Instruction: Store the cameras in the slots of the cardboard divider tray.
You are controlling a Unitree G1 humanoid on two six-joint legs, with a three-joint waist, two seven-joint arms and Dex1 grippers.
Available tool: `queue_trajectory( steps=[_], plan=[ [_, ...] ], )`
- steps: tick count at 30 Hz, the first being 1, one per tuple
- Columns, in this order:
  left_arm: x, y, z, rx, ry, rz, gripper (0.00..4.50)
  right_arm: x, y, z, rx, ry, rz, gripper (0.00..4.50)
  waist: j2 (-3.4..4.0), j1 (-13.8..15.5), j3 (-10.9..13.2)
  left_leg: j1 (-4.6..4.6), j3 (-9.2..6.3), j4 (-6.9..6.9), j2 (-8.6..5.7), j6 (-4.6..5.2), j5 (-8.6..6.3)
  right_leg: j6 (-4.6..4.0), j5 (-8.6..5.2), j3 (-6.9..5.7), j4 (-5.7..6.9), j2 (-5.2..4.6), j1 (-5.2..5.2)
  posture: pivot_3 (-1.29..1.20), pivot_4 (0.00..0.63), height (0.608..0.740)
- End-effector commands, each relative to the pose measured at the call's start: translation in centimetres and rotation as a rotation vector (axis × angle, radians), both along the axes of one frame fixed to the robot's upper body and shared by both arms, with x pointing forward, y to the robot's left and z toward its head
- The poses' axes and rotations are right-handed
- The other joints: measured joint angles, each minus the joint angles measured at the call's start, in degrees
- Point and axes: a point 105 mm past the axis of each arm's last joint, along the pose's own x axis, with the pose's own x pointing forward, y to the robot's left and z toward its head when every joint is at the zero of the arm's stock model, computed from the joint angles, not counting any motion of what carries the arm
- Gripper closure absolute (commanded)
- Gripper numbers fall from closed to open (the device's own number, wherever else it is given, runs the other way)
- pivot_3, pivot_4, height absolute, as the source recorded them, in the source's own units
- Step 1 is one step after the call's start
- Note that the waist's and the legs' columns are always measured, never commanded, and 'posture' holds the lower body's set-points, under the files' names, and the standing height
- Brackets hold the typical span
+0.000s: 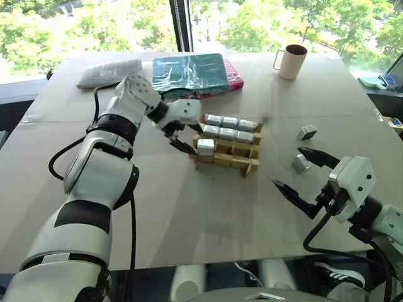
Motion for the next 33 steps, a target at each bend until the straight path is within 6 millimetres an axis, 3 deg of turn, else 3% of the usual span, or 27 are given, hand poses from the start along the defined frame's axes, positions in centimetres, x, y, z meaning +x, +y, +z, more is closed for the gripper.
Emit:
queue_trajectory(
  steps=[1,4,9,13,18,20,23,33],
  plan=[
    [0.1,-0.2,3.4,-0.206,-0.001,0.067,0.05,0.0,-0.1,0.6,-0.010,-0.037,0.003,0.00,0.00,-0.1,0.0,0.00,-0.02,0.01,0.00,0.00,0.00,0.00,0.00,0.00,0.00,0.00,0.00,0.00,0.150,0.740],
    [-0.5,1.5,4.5,-0.354,0.038,0.143,0.05,0.3,-0.1,0.5,0.001,-0.029,-0.003,0.00,0.02,-0.4,0.0,0.00,-0.04,0.02,0.01,0.00,0.00,0.01,0.00,0.01,0.01,0.00,0.01,0.00,0.150,0.740],
    [-2.7,2.8,3.0,-0.423,0.002,0.126,0.05,0.5,0.0,0.3,0.003,-0.020,-0.004,0.00,0.07,-0.9,0.0,0.09,-0.03,-0.02,0.02,-0.01,0.00,0.16,0.12,0.04,0.06,0.01,0.04,0.00,0.150,0.740],
    [-3.9,2.1,1.9,-0.411,-0.049,0.078,0.05,0.7,0.1,0.5,0.000,-0.019,0.008,0.00,0.04,0.0,0.0,0.10,-0.05,0.07,0.02,0.00,0.00,0.14,0.12,0.00,0.04,0.00,0.11,0.00,0.150,0.740],
    [-3.0,0.3,0.9,-0.378,-0.128,0.049,0.05,0.6,0.1,0.8,-0.007,-0.022,0.013,0.00,0.06,0.5,0.0,0.21,-0.02,0.15,-0.03,0.01,0.01,-0.02,-0.01,-0.09,0.02,0.01,0.38,0.00,0.150,0.740],
    [-2.7,-0.3,0.8,-0.375,-0.130,0.029,0.58,0.2,0.2,0.8,-0.012,-0.024,0.009,0.00,0.05,0.6,0.0,0.24,-0.02,0.14,-0.04,0.01,0.01,-0.02,-0.01,-0.10,0.01,0.01,0.45,0.00,0.150,0.740],
    [-2.4,-0.7,0.4,-0.341,-0.152,0.002,1.86,-0.2,0.2,0.7,-0.018,-0.025,-0.009,0.00,0.05,0.5,0.0,0.24,0.00,0.13,-0.04,0.01,0.01,-0.03,-0.01,-0.10,0.00,0.04,0.45,0.00,0.150,0.740],
    [-3.5,-1.2,-0.8,-0.269,-0.163,-0.107,1.86,-1.1,-0.3,0.2,-0.015,-0.022,-0.073,0.00,0.06,0.0,0.0,0.26,-0.03,0.10,-0.03,0.01,0.01,-0.01,-0.02,-0.07,-0.02,0.05,0.45,0.00,0.150,0.740]
  ],
)
